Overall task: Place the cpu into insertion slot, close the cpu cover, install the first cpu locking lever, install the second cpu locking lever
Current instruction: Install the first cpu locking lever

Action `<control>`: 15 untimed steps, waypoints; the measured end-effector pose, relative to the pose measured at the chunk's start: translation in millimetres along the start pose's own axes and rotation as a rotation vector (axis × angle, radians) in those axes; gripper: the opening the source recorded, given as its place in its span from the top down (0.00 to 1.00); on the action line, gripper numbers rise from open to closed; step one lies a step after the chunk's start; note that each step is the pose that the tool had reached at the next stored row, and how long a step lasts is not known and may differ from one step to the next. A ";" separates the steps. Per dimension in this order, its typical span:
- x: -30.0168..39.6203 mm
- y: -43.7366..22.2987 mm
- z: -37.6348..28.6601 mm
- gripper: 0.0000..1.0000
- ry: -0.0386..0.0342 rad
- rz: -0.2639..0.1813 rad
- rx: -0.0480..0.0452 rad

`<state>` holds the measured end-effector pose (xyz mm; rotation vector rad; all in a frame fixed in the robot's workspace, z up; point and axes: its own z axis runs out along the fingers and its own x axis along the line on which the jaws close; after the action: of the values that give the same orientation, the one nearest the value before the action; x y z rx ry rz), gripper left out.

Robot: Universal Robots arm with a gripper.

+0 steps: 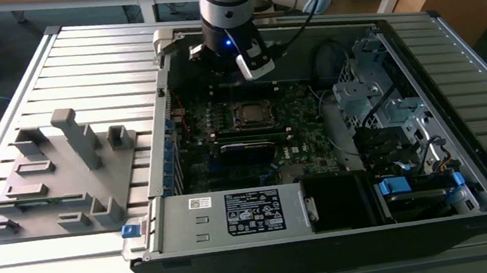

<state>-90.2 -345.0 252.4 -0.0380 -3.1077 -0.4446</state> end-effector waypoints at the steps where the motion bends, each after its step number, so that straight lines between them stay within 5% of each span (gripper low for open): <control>1: -2.5 0.0 0.1 0.90 0.0001 0.000 0.0000; 11: -26.2 0.4 0.9 0.90 0.0001 0.000 0.0001; 15: -27.3 0.4 1.0 0.90 0.0000 0.000 0.0000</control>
<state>-62.9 -345.0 251.5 -0.0380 -3.1076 -0.4446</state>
